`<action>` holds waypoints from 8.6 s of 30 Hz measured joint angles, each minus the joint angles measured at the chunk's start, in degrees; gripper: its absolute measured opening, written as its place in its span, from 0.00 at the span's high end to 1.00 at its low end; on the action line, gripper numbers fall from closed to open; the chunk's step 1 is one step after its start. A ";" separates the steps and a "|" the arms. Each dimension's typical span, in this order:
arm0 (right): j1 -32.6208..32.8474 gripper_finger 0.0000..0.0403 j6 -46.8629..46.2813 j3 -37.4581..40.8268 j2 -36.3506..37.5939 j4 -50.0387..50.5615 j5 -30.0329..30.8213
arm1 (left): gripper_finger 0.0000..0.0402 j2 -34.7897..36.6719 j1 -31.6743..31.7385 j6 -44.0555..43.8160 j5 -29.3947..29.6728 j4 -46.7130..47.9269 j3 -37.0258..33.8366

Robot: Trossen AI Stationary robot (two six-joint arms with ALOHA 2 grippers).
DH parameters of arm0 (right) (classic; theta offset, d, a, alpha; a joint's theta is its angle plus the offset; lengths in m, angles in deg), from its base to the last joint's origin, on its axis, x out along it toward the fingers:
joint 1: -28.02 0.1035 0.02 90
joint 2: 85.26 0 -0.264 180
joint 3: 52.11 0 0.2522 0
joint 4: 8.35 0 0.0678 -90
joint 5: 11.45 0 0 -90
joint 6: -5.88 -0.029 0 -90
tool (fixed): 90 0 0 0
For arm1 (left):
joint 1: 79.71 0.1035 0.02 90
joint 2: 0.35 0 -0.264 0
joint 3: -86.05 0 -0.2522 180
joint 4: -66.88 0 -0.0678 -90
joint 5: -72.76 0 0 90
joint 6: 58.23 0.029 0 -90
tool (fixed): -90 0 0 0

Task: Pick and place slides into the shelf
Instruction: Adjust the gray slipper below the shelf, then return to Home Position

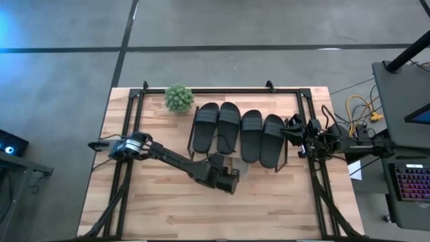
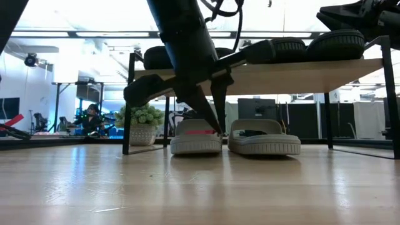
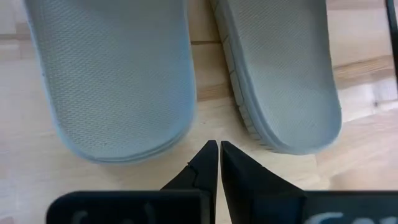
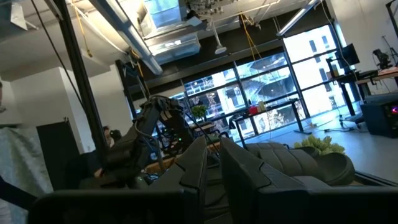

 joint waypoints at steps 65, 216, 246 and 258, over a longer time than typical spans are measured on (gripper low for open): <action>0.01 0.90 -0.01 0.01 0.01 -0.04 0.00 | 0.99 -11.85 -6.55 4.43 0.90 -12.09 17.16; 0.01 0.90 -0.02 0.01 0.01 0.00 0.02 | 0.69 49.48 8.78 91.23 -36.65 -52.44 -22.01; 0.01 0.90 -0.02 0.01 0.01 0.00 0.00 | 0.69 94.71 33.05 92.11 -37.65 -69.26 -74.14; -0.01 0.90 0.00 0.01 0.01 0.00 0.00 | 0.69 105.78 32.74 85.10 -48.48 -73.48 -87.38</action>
